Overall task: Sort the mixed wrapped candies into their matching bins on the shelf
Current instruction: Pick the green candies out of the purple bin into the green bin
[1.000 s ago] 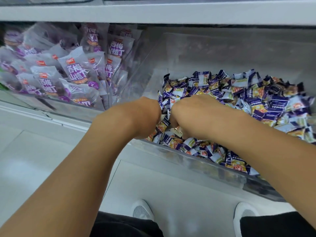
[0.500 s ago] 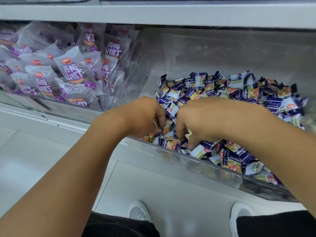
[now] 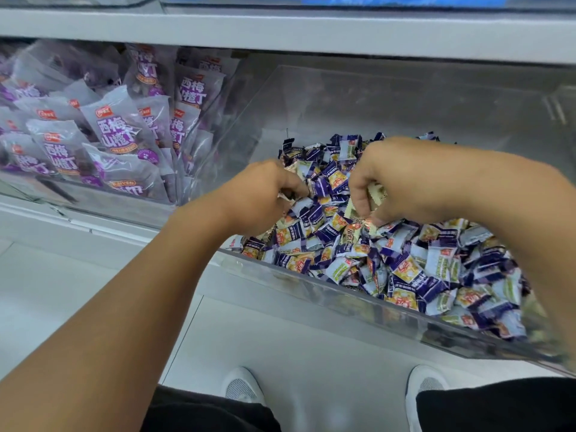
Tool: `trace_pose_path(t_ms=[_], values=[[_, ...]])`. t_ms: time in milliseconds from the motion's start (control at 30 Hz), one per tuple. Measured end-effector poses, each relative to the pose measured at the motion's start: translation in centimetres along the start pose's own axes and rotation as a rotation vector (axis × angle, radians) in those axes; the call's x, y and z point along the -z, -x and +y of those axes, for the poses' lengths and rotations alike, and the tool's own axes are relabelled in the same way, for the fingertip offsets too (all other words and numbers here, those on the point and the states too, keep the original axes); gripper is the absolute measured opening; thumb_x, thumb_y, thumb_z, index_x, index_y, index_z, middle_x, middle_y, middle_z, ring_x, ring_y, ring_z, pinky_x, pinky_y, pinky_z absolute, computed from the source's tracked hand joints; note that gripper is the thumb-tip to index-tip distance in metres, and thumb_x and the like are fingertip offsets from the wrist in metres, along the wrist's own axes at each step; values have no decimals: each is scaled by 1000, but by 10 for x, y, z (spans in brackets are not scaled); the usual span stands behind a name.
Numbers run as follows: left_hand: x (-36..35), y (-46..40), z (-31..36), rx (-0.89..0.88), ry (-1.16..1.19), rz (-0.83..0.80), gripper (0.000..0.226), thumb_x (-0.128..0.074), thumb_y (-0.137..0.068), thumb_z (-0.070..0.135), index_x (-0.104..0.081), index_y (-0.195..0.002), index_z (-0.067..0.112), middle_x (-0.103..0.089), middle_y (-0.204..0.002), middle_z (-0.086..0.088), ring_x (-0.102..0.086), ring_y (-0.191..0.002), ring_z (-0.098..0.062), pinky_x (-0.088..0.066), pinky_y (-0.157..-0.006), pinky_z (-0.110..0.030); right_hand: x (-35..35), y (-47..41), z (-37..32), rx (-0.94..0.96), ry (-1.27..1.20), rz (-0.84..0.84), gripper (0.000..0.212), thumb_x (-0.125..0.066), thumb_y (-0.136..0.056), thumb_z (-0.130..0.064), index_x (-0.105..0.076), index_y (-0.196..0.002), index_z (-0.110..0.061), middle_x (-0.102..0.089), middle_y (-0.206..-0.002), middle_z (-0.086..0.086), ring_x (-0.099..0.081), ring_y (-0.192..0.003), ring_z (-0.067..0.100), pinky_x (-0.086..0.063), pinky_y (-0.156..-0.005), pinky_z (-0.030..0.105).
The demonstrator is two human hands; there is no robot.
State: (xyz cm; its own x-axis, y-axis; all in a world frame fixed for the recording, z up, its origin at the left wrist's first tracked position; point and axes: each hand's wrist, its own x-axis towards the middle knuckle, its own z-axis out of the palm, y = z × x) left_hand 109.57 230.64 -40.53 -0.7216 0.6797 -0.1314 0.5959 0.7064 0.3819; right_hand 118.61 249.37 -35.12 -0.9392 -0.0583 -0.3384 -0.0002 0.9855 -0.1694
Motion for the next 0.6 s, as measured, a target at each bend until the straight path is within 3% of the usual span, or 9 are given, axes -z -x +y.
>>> trace_pose_path(t_ms=[67,133,200,300,400,533,600], values=[[-2,-1,2,12,-39,-47,32,-66,-91,6,-72,-117,25,-51,-101,6,-54,-94,-13,-39,-83,-20,1,-1,2,-33,2,4,31,-86,-74,-16,-67,-89,-34,-57,-95,-11,-60,-87,19,-47,-67,31],[-3,-2,4,39,-142,-26,26,-71,-89,11,-75,-109,26,-53,-105,3,-58,-94,-17,-38,-79,-22,2,-1,3,-51,39,-39,52,-81,-78,-10,-63,-114,-43,-57,-121,-1,-61,-100,25,-53,-80,35],[-1,-2,7,84,-235,13,17,-76,-85,18,-77,-100,26,-54,-108,1,-60,-96,-23,-39,-78,-26,2,2,0,-27,74,-95,55,-73,-84,-8,-62,-125,-43,-54,-135,-2,-59,-103,21,-52,-85,32],[0,-1,10,154,-325,-44,24,-78,-83,34,-76,-99,16,-67,-107,-5,-64,-94,-26,-51,-84,-33,-2,4,-5,-17,104,-151,31,-75,-86,-30,-69,-116,-34,-65,-106,-8,-59,-91,16,-45,-70,27],[-2,-2,9,203,-305,-116,31,-73,-86,40,-76,-102,14,-71,-105,-5,-66,-93,-24,-54,-88,-36,-6,1,-7,-66,100,-127,30,-76,-80,-49,-72,-101,-28,-63,-85,-6,-62,-87,18,-43,-60,25],[-3,-5,9,207,-197,-117,18,-75,-86,35,-78,-95,19,-72,-95,2,-65,-85,-18,-46,-73,-26,-11,-2,-8,-15,111,14,10,-82,-79,-36,-74,-84,-31,-65,-85,-6,-63,-85,18,-48,-64,27],[-4,-6,10,220,-163,-122,13,-76,-86,31,-77,-91,19,-72,-93,4,-65,-84,-17,-46,-71,-26,-8,-1,-4,24,32,101,12,-84,-77,-27,-74,-77,-33,-67,-84,-11,-63,-80,13,-48,-62,26]])
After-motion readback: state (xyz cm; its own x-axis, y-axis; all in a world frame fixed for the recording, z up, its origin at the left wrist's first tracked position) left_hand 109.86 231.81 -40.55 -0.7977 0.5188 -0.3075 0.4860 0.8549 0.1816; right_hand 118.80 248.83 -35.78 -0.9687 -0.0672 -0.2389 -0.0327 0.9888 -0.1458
